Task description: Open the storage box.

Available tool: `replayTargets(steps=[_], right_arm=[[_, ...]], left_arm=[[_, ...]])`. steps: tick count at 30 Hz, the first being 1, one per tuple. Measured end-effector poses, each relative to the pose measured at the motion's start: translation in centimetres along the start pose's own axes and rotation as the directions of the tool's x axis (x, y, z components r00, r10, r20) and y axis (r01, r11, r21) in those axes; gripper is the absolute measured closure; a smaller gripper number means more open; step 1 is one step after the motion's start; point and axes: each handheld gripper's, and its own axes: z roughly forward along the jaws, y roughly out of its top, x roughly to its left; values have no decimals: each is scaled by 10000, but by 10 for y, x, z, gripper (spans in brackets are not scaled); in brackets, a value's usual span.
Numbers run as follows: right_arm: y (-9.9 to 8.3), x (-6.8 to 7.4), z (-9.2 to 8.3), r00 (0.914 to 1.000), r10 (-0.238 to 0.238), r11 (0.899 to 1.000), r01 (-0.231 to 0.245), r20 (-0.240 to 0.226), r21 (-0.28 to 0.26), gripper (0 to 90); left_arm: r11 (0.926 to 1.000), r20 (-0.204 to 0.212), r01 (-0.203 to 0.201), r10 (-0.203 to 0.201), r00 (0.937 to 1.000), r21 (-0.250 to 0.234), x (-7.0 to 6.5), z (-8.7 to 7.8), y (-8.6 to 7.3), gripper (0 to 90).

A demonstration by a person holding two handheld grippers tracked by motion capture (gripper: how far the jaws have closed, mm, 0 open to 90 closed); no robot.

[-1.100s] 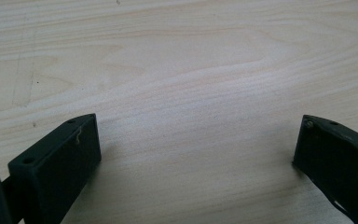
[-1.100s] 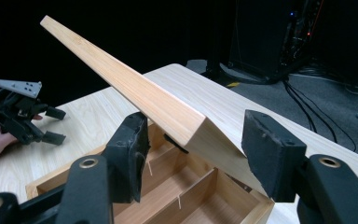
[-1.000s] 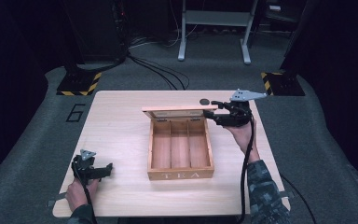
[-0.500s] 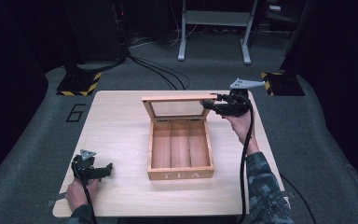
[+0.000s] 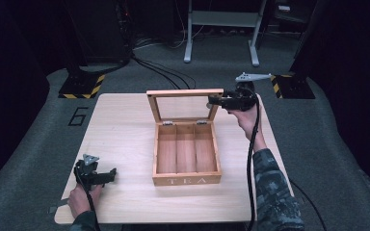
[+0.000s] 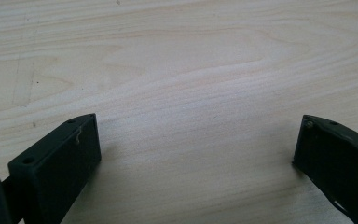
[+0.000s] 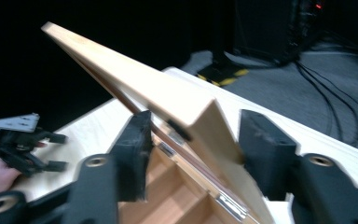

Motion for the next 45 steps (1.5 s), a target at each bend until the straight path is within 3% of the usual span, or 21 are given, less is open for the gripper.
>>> replayTargets(steps=[1, 3, 5, 45], right_arm=[[0, 0, 2, 10000, -10, 10000, 9, 61, 99, 479], [-1, -1, 8, 9994, -66, 9998, 72, -332, 167, 457], [-2, -1, 11, 9991, -29, 10000, 33, -430, 79, 444], [0, -1, 12, 9996, -18, 10000, 21, -286, 94, 445]], left_arm=[[10000, -4, 1, -1, 10000, -22, 0, 0, 0, 2], [10000, -3, -6, 6, 10000, -6, 0, 0, 0, 3], [10000, -5, 3, -3, 10000, -37, 0, 0, 0, 3], [10000, 0, 5, -5, 10000, -39, 0, 0, 0, 3]])
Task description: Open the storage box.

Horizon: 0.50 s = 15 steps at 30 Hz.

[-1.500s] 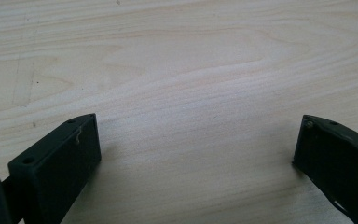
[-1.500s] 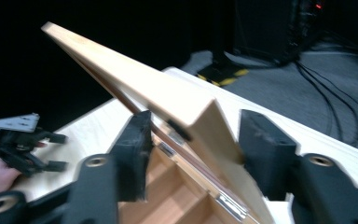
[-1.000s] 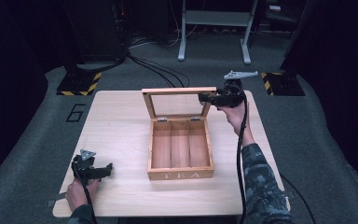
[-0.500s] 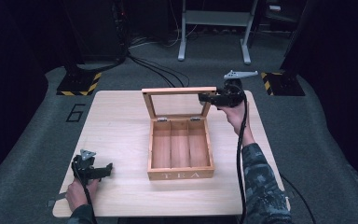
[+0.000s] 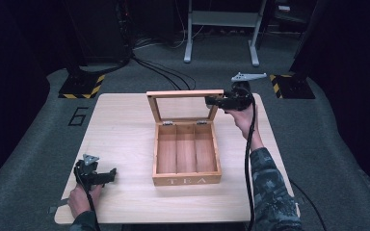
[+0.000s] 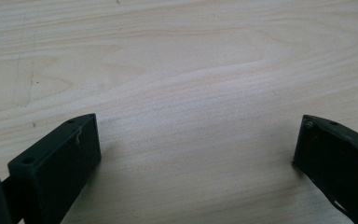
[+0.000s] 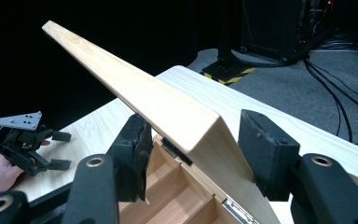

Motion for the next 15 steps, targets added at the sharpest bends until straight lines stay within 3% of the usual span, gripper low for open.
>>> replayTargets(steps=[15], right_arm=[[1, -1, 0, 10000, 5, 10000, -5, 4, 32, 450]], left_arm=[[10000, 4, 3, -3, 10000, 7, 0, 0, 0, 3]])
